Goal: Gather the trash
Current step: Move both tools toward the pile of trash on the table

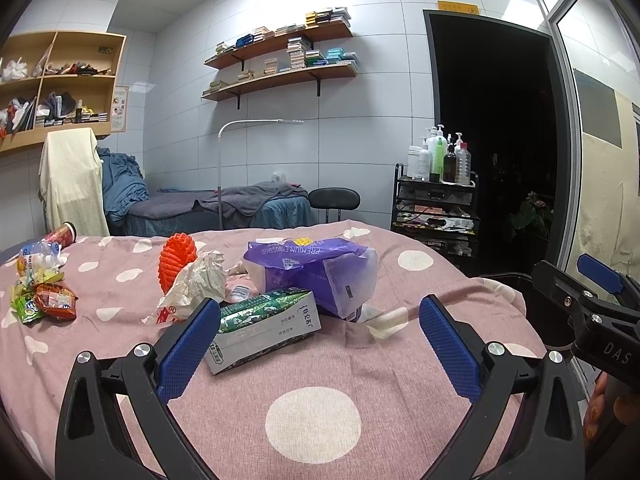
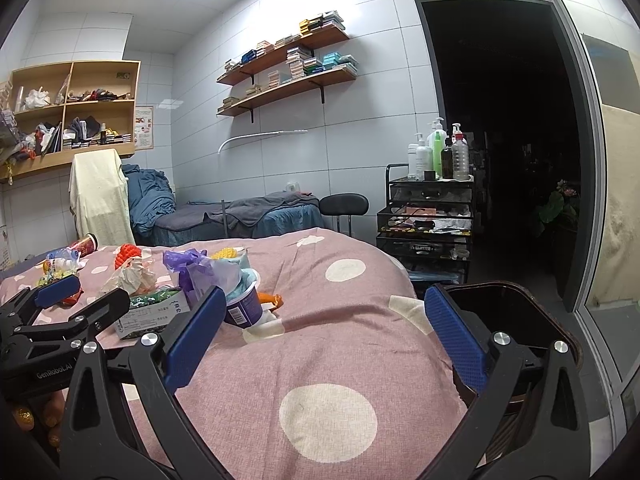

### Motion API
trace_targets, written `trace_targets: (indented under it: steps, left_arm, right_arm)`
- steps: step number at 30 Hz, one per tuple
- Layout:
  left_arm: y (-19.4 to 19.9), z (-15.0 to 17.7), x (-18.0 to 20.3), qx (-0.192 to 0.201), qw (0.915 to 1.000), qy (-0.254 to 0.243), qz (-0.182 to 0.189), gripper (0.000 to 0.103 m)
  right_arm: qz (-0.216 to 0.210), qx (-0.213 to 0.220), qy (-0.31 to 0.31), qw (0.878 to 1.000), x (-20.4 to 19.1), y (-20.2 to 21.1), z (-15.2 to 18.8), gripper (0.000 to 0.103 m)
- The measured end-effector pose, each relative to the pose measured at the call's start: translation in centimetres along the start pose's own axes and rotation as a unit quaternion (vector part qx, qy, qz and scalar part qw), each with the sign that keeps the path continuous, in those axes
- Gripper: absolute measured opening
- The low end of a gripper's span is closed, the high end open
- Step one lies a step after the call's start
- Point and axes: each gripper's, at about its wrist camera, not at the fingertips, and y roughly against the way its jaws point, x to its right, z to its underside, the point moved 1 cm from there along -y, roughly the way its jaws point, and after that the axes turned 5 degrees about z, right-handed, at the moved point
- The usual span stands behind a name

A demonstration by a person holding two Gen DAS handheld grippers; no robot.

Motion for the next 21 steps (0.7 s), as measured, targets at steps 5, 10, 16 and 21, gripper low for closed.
trace_targets:
  steps: [5,10,16,21]
  left_arm:
    - [0.00,0.00,0.00,0.001,1.0000,0.000,0.000,0.098]
    - [0.04,0.03,-0.02,0.000,1.0000,0.000,0.000,0.098]
    - [0.03,0.02,-0.01,-0.001,1.0000,0.000,0.000,0.098]
    - [0.02,0.01,0.00,0.000,1.0000,0.000,0.000,0.098]
  right_arm:
    - [0.000,0.000,0.000,1.000,-0.03,0.00,-0.01,0.098]
    - [0.000,0.000,0.000,1.000,-0.07,0.02,0.00,0.098]
    - [-0.001,-0.001,0.000,1.000,-0.05,0.00,-0.01,0.098]
    - [-0.001,-0.001,0.001,1.000,-0.16,0.03,0.02,0.098]
